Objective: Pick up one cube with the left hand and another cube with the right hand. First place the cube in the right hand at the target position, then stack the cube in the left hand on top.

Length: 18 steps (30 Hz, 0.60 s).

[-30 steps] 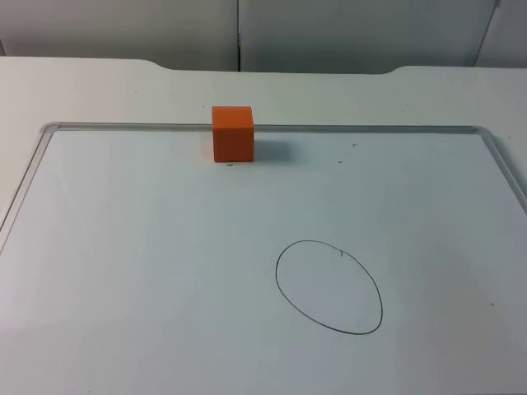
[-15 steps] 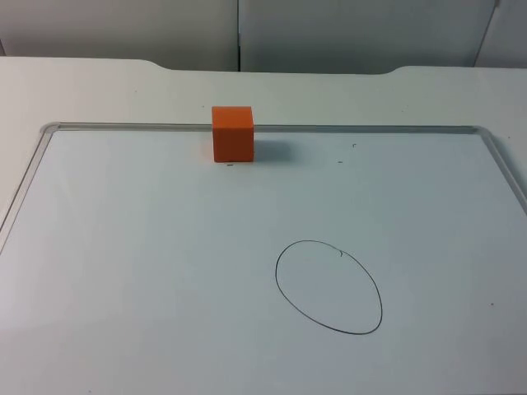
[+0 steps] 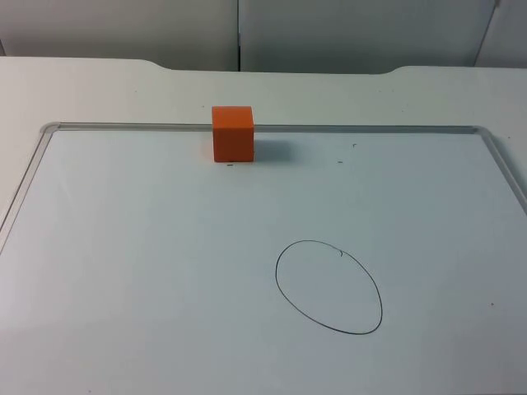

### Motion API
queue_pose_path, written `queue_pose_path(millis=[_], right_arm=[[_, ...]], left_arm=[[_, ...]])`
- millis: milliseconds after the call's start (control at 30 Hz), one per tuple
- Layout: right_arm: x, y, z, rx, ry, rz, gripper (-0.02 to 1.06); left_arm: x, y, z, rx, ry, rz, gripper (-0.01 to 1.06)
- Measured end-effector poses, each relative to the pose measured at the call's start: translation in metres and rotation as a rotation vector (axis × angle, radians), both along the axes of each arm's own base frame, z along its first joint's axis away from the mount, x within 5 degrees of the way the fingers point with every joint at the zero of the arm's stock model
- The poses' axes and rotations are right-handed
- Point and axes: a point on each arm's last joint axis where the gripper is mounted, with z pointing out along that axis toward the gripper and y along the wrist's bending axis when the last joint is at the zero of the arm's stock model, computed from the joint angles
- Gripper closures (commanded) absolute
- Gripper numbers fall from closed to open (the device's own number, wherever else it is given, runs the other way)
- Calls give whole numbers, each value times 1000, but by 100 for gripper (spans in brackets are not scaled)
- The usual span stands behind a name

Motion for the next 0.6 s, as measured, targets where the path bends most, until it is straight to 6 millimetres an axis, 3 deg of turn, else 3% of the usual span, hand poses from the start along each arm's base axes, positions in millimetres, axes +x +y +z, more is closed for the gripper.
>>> queue_pose_path(millis=[133,167,267,367,433,533,567,600], right_arm=[[0,0,0,-17,-6,11,105],[0,0,0,-17,-6,11,105],[0,0,0,-17,-8,12,105],[0,0,0,-15,-11,13,105],[1,1,1,-15,-11,13,105],[4,2,0,-18,-2,14,105],[4,2,0,-18,-2,14,105],[5,2,0,-20,2,14,105]], left_arm=[[57,-8,-4,-19,99,-79,0],[57,-8,-4,-19,99,-79,1],[93,-23,-10,-12,162,-155,1],[127,-56,-22,12,215,-226,1],[135,-67,-27,27,229,-233,1],[163,-104,-51,91,308,-207,1],[163,-104,-51,91,308,-207,1],[175,-118,-64,117,361,-193,1]])
